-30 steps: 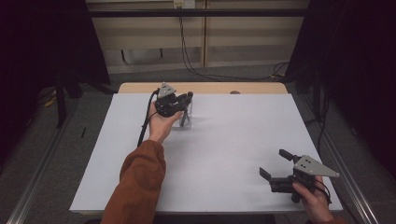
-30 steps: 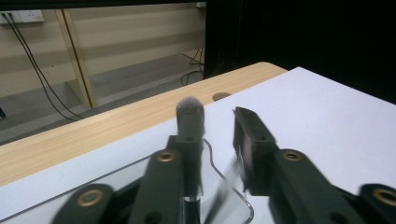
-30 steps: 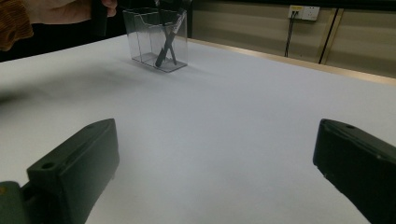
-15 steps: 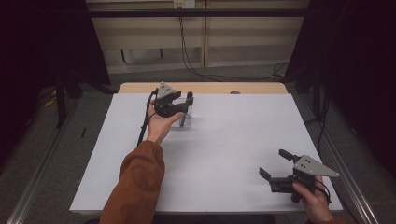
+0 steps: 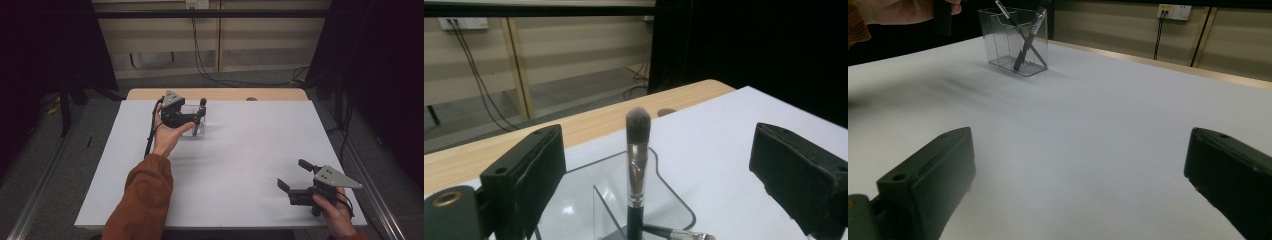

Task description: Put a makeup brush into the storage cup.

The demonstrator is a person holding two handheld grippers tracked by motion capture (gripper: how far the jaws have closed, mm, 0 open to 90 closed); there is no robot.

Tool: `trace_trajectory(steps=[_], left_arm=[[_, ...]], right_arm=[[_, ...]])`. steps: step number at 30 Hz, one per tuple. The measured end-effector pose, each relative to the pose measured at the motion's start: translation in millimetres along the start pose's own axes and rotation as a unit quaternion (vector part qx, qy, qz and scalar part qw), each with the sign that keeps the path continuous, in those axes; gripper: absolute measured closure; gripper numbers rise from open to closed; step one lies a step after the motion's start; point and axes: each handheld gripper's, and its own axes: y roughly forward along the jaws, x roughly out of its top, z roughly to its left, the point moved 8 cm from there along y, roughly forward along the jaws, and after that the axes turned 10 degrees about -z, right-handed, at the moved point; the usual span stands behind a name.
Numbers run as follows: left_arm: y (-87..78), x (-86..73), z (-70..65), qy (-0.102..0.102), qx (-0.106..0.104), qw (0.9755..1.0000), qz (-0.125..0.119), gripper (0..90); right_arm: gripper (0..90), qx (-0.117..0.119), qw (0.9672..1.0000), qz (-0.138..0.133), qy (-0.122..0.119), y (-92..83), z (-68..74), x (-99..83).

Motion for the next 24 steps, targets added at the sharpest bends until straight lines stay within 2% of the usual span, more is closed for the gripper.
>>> trace_trajectory(steps=[7,10,13,15,20,24], left_arm=[[-5.8,2.6,1.6,0.003,-0.009,1.0000,0.001,2.2],[-9.5,2.4,0.9,0.011,-0.008,0.9999,0.001,2.2],[-14.1,4.4,-1.0,0.019,-0.020,0.9996,-0.002,2.2],[-17.6,5.4,-0.7,0.028,-0.016,0.9995,-0.001,1.7],[-28.0,9.5,0.8,0.022,-0.017,0.9996,-0.008,1.7],[-35.1,10.4,1.5,0.026,-0.014,0.9995,-0.008,1.7]], right_arm=[[0.0,-0.001,1.0000,-0.001,0.003,-0.2,-2.4,-0.6],[0.0,-0.001,1.0000,-0.001,0.003,-0.8,-2.8,-0.5],[0.0,-0.002,1.0000,-0.001,0.004,-0.8,-3.1,-0.6],[0.0,-0.002,1.0000,-0.002,0.003,-1.0,-2.8,-0.4],[0.0,-0.005,1.0000,-0.002,0.002,-2.0,-3.1,-0.2],[0.0,-0.006,1.0000,-0.001,0.002,-2.2,-1.4,0.7]])
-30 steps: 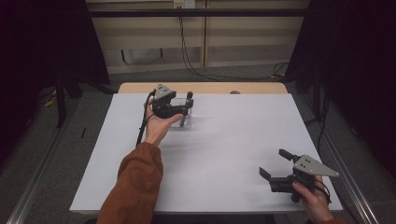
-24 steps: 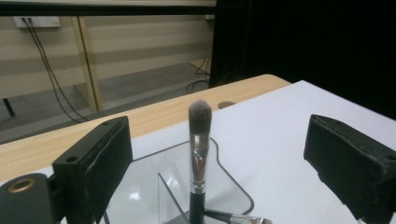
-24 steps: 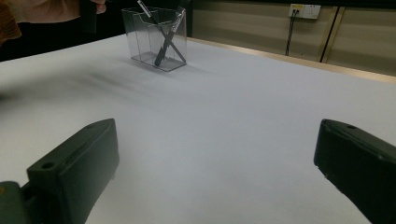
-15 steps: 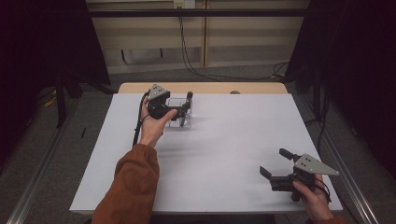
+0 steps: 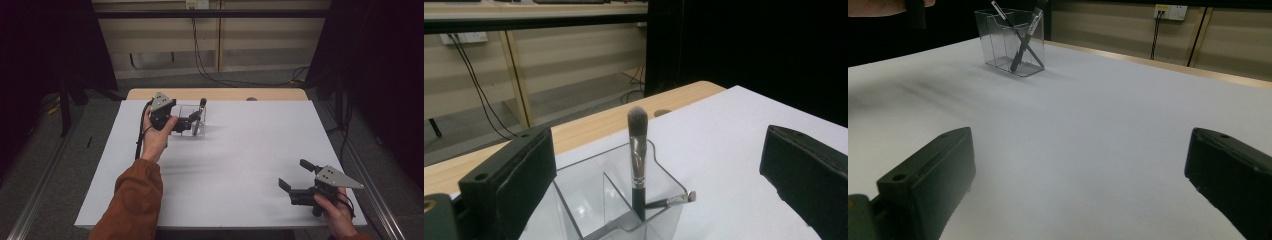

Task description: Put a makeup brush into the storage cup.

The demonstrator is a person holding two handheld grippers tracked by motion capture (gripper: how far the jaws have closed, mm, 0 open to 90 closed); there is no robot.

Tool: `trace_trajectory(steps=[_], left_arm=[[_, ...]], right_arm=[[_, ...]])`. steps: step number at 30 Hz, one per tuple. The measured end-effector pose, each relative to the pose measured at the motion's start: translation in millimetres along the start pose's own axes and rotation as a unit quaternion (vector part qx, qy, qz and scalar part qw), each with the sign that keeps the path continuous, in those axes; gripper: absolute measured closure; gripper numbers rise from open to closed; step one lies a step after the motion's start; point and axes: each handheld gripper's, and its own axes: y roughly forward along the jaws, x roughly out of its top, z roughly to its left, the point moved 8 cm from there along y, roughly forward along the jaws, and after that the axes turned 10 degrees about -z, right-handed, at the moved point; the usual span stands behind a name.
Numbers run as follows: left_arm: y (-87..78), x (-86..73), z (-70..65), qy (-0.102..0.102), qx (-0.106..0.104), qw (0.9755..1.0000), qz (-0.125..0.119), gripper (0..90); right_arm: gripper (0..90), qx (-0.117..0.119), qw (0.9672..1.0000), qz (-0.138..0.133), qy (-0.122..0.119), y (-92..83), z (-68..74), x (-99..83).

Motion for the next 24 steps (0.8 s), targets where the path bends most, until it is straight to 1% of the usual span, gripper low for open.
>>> trace_trajectory(steps=[3,4,6,8,11,13,14,19,21,24], left_arm=[[-6.5,0.3,-0.6,0.003,0.001,1.0000,0.000,1.8],[-8.4,0.2,-1.0,0.001,-0.001,1.0000,-0.001,1.8],[-11.9,-0.7,-1.3,0.005,0.002,1.0000,0.000,1.8],[-15.5,-2.7,-3.3,0.006,-0.002,1.0000,0.005,1.8],[-19.5,-3.2,-6.3,0.011,-0.003,0.9999,0.004,2.1],[-22.8,-2.3,-8.1,0.010,-0.004,0.9999,0.001,2.1],[-24.6,-2.3,-8.4,0.013,-0.004,0.9999,0.001,2.5],[-32.3,-3.9,-9.9,0.014,-0.004,0.9999,-0.002,2.6],[-35.0,-4.8,-9.6,0.007,-0.002,1.0000,-0.004,2.6],[-39.5,-6.8,-9.3,0.008,-0.001,1.0000,0.000,2.6]], right_arm=[[0.0,0.003,1.0000,0.000,-0.005,0.0,2.2,0.6],[0.0,0.003,1.0000,-0.001,-0.005,-0.1,2.4,1.0],[0.0,0.001,1.0000,-0.001,-0.003,0.0,2.1,1.2],[0.0,-0.001,1.0000,-0.002,-0.004,0.3,1.4,1.3],[0.0,-0.001,1.0000,-0.002,-0.004,-0.3,1.8,1.4],[0.0,-0.001,1.0000,-0.003,-0.005,-0.4,1.3,1.8],[0.0,-0.002,1.0000,-0.003,-0.004,-0.3,1.0,1.7],[0.0,0.000,1.0000,-0.003,-0.005,-0.5,1.6,1.7],[0.0,-0.001,1.0000,-0.003,-0.004,-0.5,1.5,1.8],[0.0,-0.001,1.0000,-0.003,-0.004,-0.5,1.5,1.7]])
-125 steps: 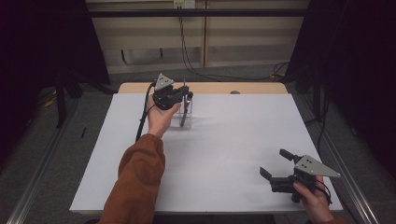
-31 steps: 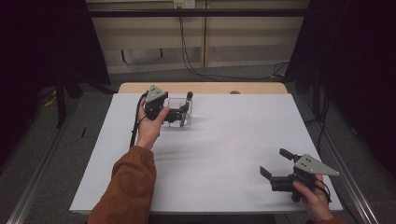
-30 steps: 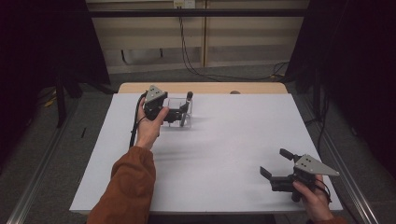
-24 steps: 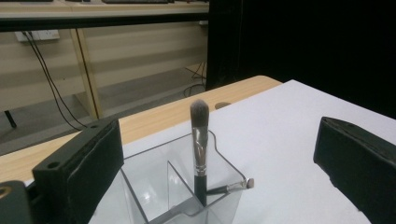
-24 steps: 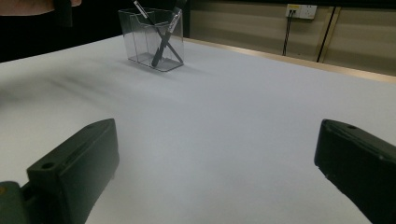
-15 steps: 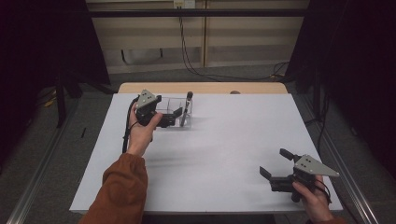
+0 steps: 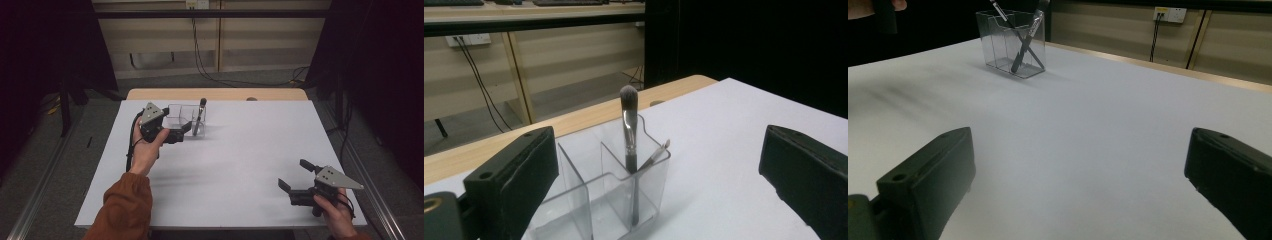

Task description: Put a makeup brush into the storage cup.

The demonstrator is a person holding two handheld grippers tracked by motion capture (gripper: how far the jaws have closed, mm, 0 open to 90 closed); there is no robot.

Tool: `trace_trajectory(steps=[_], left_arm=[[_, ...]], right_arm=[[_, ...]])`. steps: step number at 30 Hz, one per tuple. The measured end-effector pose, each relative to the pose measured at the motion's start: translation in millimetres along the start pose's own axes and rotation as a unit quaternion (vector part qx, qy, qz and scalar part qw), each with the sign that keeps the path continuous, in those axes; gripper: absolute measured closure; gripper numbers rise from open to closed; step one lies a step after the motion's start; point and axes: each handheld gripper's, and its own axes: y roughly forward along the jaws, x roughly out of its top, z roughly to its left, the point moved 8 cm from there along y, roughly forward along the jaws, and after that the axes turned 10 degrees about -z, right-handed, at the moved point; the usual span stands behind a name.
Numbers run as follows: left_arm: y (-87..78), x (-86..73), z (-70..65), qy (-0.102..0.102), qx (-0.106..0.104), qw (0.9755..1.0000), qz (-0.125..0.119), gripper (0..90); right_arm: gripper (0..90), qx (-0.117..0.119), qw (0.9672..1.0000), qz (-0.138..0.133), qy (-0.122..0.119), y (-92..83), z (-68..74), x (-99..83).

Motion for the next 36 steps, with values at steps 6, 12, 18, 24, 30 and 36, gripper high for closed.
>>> trace_trajectory(steps=[6,12,18,24,30,36], left_arm=[[-7.7,-1.0,-3.3,0.004,-0.003,1.0000,0.002,2.6],[-16.2,-1.3,-6.2,0.007,-0.010,0.9999,-0.005,3.0],[-23.3,-4.7,-8.3,0.009,-0.010,0.9999,-0.001,3.2],[-30.8,-9.3,-8.5,0.008,-0.012,0.9999,0.006,3.3],[-39.6,-14.5,-8.8,0.007,-0.009,0.9999,0.007,3.3],[-49.0,-21.4,-6.8,0.002,0.001,0.9999,0.010,2.7]], right_arm=[[0.0,0.000,1.0000,0.000,-0.001,-0.1,-0.3,0.1],[0.0,-0.001,1.0000,0.000,0.000,-0.2,-0.3,0.0],[0.0,-0.001,1.0000,0.000,-0.001,0.0,-0.5,-0.1],[0.0,0.000,1.0000,0.002,-0.001,-0.2,0.0,-0.3],[0.0,-0.002,1.0000,0.001,-0.001,-0.2,-0.4,-0.2],[0.0,-0.002,1.0000,0.001,-0.003,-0.4,-0.5,-0.1]])
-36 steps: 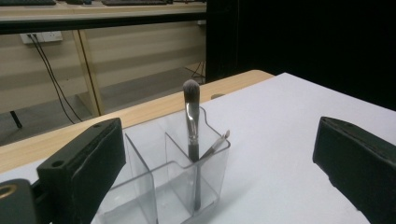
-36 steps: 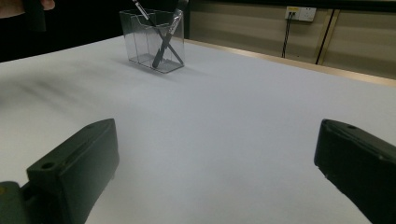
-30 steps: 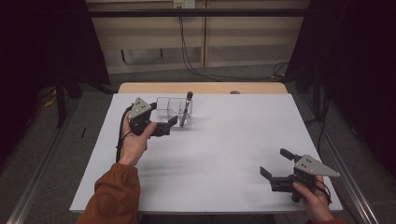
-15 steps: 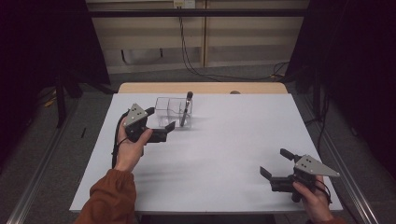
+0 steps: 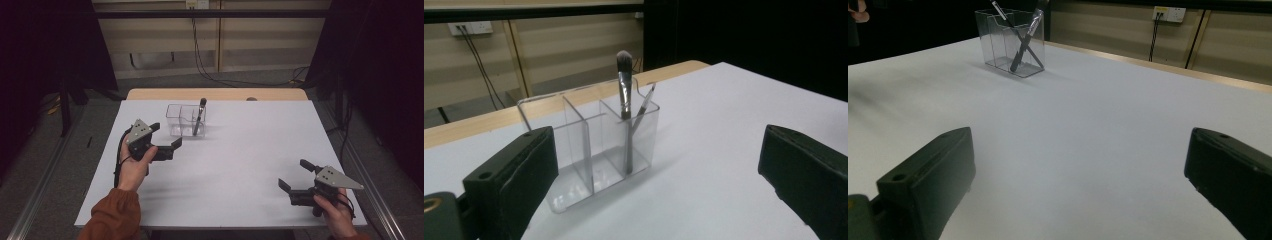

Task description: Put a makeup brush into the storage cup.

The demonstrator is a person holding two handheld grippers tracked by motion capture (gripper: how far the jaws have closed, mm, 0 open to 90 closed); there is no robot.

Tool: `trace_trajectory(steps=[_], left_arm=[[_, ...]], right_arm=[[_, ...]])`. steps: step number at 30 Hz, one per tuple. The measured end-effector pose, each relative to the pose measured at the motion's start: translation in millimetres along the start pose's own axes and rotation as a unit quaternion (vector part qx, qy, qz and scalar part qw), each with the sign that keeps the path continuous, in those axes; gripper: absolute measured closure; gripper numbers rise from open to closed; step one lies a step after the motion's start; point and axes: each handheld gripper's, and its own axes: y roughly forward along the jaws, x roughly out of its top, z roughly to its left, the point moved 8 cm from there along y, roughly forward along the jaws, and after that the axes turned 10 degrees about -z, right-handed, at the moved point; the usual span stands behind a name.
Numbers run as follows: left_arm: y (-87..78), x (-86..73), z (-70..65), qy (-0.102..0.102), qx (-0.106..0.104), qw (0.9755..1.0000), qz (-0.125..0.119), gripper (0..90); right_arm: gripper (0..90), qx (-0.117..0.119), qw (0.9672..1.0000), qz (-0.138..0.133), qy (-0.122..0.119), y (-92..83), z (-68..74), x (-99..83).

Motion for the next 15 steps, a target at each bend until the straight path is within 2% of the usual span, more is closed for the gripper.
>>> trace_trajectory(steps=[4,15], left_arm=[[-8.4,-1.8,-1.9,-0.008,-0.003,1.0000,-0.004,2.7],[-30.0,-10.6,-5.3,-0.005,0.003,1.0000,-0.006,2.9]], right_arm=[[0.0,0.000,1.0000,0.001,0.000,0.0,-0.2,-0.2],[0.0,0.001,1.0000,0.005,-0.004,0.2,0.0,-0.9]])
